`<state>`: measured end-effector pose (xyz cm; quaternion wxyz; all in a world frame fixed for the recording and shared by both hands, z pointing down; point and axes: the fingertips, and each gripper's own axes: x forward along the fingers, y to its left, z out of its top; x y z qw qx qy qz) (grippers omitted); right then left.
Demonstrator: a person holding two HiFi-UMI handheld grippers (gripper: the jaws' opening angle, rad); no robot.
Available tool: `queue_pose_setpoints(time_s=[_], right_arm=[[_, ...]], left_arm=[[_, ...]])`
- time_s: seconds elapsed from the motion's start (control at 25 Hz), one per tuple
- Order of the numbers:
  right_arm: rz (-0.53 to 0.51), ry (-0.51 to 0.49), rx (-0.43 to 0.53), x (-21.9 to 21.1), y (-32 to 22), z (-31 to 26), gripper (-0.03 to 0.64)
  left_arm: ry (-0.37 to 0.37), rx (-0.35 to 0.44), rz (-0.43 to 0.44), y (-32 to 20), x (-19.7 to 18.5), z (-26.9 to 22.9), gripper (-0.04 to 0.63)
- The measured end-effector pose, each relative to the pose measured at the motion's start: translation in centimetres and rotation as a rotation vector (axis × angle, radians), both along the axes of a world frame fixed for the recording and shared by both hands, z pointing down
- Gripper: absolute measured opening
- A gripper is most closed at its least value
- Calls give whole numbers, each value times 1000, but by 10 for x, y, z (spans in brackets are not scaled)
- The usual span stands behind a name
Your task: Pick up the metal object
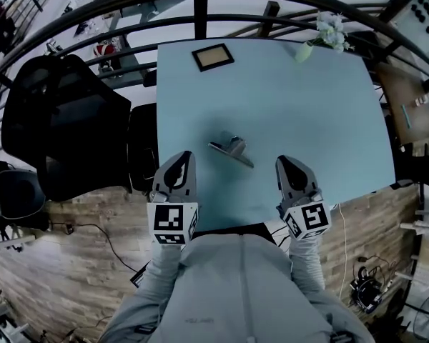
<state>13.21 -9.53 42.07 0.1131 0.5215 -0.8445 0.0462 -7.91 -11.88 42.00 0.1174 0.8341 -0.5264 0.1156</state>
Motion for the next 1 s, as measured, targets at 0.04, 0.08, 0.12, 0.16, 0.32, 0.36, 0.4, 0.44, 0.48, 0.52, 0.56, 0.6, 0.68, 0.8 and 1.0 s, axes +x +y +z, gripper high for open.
queue_pose_setpoints(time_s=[0.04,0.08,0.12,0.16,0.32,0.36,0.4,0.44,0.48,0.52,0.56,0.6,0.68,0.8,1.0], right_arm=[[-3,-3,-1,4,-2,0,25],[-6,-5,-2,8,-4,1,23],[-10,-6,-3,11,-6,2,24],[-15,-7,-2,14,-9,2,23],[-29,-17,9,26,-22,2,24],[-33,-22,12,28,-24,2,23],[-38,-27,14,30,-27,1,24],[-43,-31,15,30,-28,1,24],[-51,-35,15,30,-30,0,24],[-59,-38,16,30,-31,0,24],[-67,-40,16,29,-33,0,25],[-74,-43,15,28,-35,1,25],[-79,-52,10,28,-38,5,25],[-84,-67,-3,26,-43,10,25],[-129,-107,-45,14,-47,17,26]], left_arm=[[-3,3,1,-3,5,-1,32],[-5,7,1,-6,9,-2,32],[-6,10,-2,-8,13,-3,32],[-7,12,-5,-10,16,-4,32],[-13,18,-22,-20,26,-4,32],[-16,19,-30,-22,27,-4,32],[-19,19,-37,-23,28,-4,32],[-23,19,-43,-24,28,-5,32],[-26,19,-49,-25,27,-5,32],[-29,20,-54,-25,27,-5,32],[-32,21,-59,-24,26,-6,32],[-35,22,-62,-24,25,-6,32],[-38,24,-66,-23,25,-7,32],[-40,29,-72,-23,24,-7,32],[-40,29,-78,-25,19,-8,32]])
